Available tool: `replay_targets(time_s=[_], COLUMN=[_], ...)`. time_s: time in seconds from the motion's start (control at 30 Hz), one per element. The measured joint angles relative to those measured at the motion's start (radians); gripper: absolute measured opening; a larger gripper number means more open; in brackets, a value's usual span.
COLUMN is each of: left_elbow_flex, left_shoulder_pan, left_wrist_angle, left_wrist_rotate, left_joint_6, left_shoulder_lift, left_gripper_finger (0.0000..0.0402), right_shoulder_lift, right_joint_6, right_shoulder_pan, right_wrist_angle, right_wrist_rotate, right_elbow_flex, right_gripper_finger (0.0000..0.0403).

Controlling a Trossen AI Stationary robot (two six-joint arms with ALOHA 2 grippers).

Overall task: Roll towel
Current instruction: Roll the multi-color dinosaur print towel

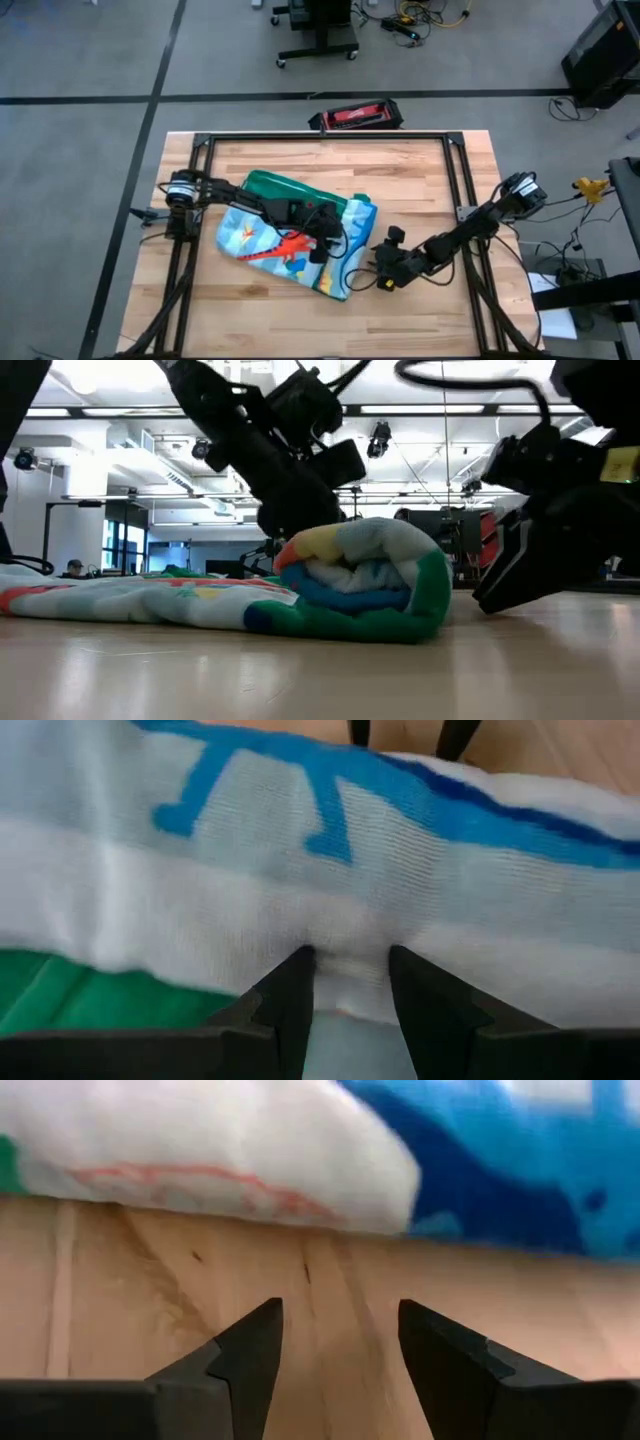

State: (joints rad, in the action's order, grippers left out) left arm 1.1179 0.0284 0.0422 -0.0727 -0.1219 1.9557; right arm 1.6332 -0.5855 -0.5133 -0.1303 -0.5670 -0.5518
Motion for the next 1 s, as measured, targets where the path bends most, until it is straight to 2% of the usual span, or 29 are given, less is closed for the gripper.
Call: replay_targets(time_s=[0.17, 0.37, 0.6, 0.8, 1.0], left_elbow_flex=[-0.004, -0.028, -0.033, -0.032, -0.033], left_shoulder_pan=[0.0, -0.001, 0.0, -0.001, 0.0], left_wrist_angle=[0.02, 0.064, 0.352, 0.444, 0.509], left_wrist_rotate=[-0.016, -0.02, -0.021, -0.014, 0.053], left_joint_6=[0.033, 0.064, 0.137, 0.193, 0.219], left_shoulder_lift=[0.055, 0.104, 0.178, 0.202, 0.211], left_gripper_finger=[0.0119, 0.0119, 0.0119, 0.0119, 0.0119], right_shoulder_lift=[0.005, 0.0, -0.045, -0.135, -0.175], right_joint_6=[-0.002, 0.003, 0.071, 0.001, -0.036], right_shoulder_pan=[0.026, 0.076, 0.079, 0.06, 0.056], right_wrist_angle=[0.002, 0.017, 0.091, 0.264, 0.251], right_wrist_rotate=[0.028, 0.103, 0.118, 0.152, 0.176], right_elbow_flex=[-0.004, -0.002, 0.001, 0.014, 0.063], right_gripper_finger=[0.0181, 0.0215, 0.0253, 0.0264, 0.0257])
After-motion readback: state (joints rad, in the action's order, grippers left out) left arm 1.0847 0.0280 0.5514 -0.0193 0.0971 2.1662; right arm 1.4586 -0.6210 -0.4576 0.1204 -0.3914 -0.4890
